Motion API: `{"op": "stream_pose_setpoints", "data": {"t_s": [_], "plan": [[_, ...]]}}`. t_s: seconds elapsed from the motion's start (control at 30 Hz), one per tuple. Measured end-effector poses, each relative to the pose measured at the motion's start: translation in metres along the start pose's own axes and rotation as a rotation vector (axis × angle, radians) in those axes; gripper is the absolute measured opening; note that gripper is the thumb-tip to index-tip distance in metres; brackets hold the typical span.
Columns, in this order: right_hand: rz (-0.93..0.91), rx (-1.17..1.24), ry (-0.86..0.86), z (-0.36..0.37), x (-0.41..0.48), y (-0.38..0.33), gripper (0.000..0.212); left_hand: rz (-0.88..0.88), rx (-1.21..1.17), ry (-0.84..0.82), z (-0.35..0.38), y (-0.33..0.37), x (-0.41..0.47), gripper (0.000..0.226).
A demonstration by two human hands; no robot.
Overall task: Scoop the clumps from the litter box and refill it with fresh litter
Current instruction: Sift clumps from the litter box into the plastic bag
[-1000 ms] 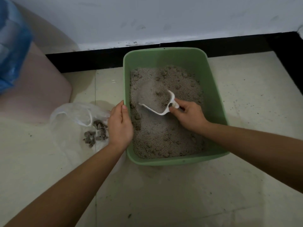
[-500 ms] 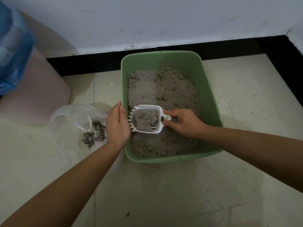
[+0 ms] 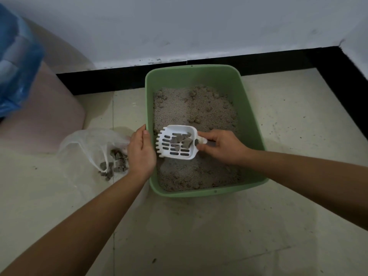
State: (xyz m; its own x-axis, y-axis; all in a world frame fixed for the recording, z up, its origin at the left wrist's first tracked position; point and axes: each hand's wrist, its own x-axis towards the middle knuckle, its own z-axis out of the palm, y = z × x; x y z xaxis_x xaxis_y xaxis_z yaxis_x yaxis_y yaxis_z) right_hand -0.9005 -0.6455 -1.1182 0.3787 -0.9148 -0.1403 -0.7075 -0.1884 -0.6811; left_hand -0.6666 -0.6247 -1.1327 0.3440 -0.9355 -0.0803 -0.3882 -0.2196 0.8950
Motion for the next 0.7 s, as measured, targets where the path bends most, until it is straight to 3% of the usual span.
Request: {"op": "stream_pose_setpoints", "data": {"t_s": [0.57,0.7], "plan": [[-0.058,-0.047,-0.03,-0.002,-0.002,-0.007,0.039,-0.004,-0.001,0.009,0.0,-0.001,0.001,0.037],[0.007,0.008,-0.021,-0.007,-0.004,-0.008,0.039,0.011,0.029,-0.021,-0.001,-0.003,0.001,0.04]]}}
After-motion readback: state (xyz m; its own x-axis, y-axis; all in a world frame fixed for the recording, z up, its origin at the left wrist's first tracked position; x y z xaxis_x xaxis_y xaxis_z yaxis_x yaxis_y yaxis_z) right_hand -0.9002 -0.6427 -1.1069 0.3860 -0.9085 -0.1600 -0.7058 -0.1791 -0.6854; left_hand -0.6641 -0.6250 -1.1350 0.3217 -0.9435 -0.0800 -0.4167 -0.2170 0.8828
